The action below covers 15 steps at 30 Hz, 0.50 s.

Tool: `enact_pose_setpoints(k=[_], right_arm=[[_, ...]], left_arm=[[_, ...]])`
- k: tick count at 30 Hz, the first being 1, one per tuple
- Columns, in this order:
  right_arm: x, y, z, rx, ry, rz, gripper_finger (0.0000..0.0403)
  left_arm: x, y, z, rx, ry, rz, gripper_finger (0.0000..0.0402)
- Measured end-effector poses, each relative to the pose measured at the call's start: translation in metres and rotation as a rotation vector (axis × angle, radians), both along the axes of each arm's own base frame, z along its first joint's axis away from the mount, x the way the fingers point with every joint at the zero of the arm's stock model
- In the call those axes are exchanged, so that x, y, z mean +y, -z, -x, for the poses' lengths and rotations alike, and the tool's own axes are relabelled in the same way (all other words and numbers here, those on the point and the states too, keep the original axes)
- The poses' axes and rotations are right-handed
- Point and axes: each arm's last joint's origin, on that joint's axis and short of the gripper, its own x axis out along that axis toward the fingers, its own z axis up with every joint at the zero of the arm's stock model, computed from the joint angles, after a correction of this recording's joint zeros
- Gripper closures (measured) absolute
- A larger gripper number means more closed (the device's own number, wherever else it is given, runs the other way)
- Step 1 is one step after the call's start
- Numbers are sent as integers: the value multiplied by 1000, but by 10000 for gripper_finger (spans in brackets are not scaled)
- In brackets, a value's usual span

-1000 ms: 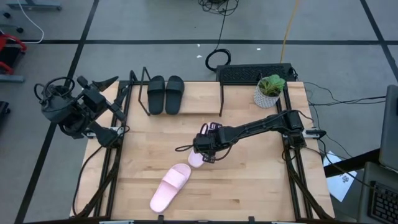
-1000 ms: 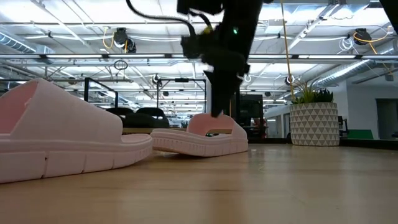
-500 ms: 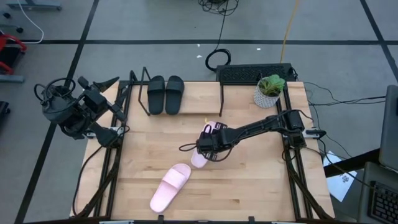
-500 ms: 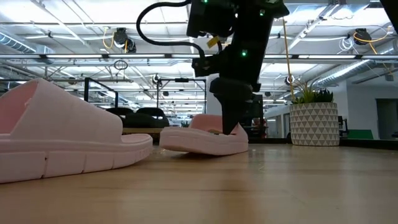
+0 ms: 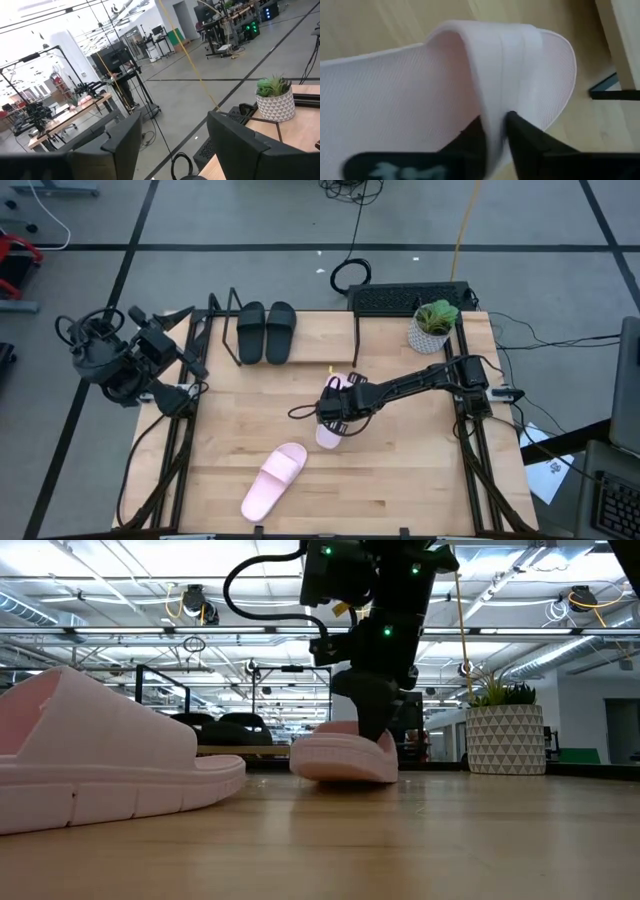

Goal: Pick and place slides into the shelf
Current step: Put the top pink slipper on the shelf

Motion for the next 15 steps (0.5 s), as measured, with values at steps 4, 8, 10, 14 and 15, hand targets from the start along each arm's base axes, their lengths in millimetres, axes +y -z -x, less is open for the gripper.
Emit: enact_pose_setpoints(k=[4,8,10,14,15], right_arm=[[2,-4,0,4,-25,0,394],[8,-26,-4,-57,-55,-49,396],[11,-44,-4,-109,-85,-82,398],[11,-91,0,-236,-123,-82,399],[9,-104,3,-272,-123,-51,400]], left_arm=[[-1,0,-1,6,0,-5,174],[-1,0,-1,8,0,-6,174],[-1,0,-1,8,0,-6,174],[-1,0,-1,8,0,-6,174],[-1,1,-1,8,0,-6,174]])
